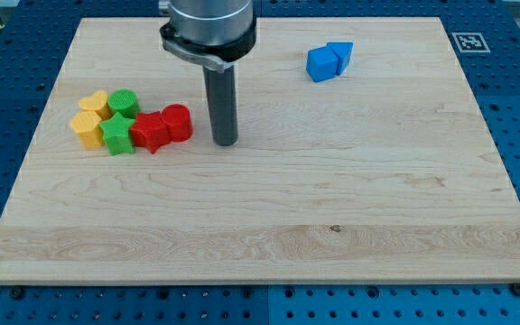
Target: Slide red circle on top of red star
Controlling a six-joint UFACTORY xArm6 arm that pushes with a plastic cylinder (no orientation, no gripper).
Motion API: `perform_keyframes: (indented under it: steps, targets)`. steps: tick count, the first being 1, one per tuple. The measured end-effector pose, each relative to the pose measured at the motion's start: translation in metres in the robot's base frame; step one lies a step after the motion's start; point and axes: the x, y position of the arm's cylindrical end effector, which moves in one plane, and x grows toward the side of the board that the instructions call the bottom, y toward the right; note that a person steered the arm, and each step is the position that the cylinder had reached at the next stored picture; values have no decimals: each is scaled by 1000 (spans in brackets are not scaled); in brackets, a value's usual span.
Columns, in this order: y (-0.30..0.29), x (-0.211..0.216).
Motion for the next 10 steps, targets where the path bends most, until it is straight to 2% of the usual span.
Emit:
perform_keyframes:
  steps: [1,2,3,4,6,8,10]
  targets:
    - [-37,0]
    - [-41,-27]
    - [-41,-30]
    - [-1,-32]
    - [-34,-69]
    - [-61,-61]
    - [-44,-71]
